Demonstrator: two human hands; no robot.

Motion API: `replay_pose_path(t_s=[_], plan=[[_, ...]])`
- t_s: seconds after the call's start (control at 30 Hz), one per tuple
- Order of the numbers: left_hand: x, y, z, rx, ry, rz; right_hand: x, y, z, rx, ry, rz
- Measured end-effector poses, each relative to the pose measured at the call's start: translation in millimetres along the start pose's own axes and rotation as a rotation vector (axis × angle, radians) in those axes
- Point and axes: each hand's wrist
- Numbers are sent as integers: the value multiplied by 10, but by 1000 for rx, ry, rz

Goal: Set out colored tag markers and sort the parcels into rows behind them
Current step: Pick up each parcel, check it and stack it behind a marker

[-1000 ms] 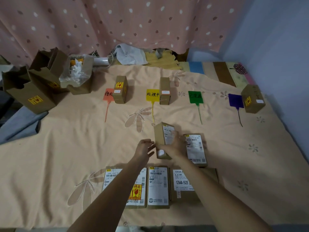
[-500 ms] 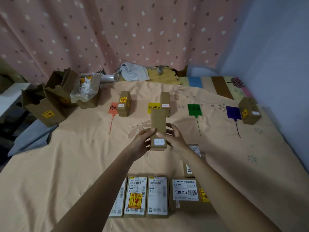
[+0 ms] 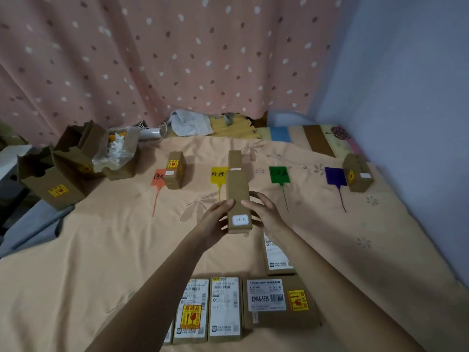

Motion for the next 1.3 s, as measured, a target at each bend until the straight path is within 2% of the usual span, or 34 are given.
replay_pose_path(t_s=[0.23, 0.4, 0.57, 0.9, 1.1, 1.3], plan=[[-275, -742, -369, -60, 105, -57, -13, 724, 159, 296, -39, -57], [-430, -1241, -552, -46, 95, -83, -120, 1229, 120, 397, -60, -86], [-456, -1590, -1006, -44, 91, -132, -187, 1653, -266, 406, -79, -66], [-632, -2075, -2505, 205, 83, -159, -279, 2567, -1714, 350, -176, 112], [-704, -2007, -3157, 329, 89, -136, -231, 2701, -2436, 270, -228, 241], [-757, -1846, -3524, 340, 118, -213, -103, 2711, -2817, 284, -275, 255]])
Point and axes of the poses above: each hand's wrist, its own z-axis away from the middle knuckle, its own y-axis out of the back of the hand, x = y × z, and after that the axes turned 1 degree about x, right-handed
